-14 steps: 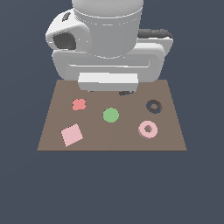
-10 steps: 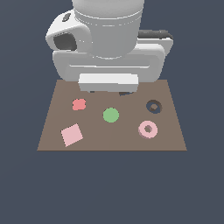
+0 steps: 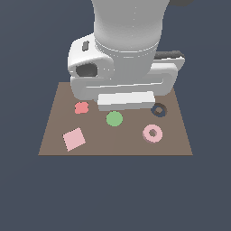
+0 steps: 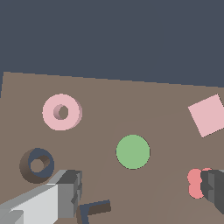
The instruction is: Insert a designated object into the corresponding slot on a board.
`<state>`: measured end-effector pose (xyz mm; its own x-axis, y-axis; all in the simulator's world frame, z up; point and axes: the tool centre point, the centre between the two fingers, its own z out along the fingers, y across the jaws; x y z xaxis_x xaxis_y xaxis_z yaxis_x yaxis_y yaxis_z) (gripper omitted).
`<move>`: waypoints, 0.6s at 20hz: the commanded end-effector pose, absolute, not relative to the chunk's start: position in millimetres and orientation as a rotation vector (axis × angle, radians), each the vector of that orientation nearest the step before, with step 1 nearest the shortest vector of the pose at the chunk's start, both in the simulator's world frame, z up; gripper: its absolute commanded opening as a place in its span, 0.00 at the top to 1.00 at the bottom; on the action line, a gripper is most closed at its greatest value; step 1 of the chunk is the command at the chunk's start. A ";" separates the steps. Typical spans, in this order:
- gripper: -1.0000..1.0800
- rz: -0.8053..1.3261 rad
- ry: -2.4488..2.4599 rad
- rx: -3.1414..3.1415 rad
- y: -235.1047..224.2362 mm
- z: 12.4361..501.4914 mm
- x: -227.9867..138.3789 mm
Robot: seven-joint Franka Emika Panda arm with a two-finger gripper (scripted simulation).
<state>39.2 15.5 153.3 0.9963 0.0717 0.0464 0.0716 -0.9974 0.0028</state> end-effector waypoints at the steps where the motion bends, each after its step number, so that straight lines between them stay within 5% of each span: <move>1: 0.04 0.064 0.182 3.136 26.4 141.6 46.0; 12: 0.04 0.020 0.573 3.090 91.7 77.1 76.1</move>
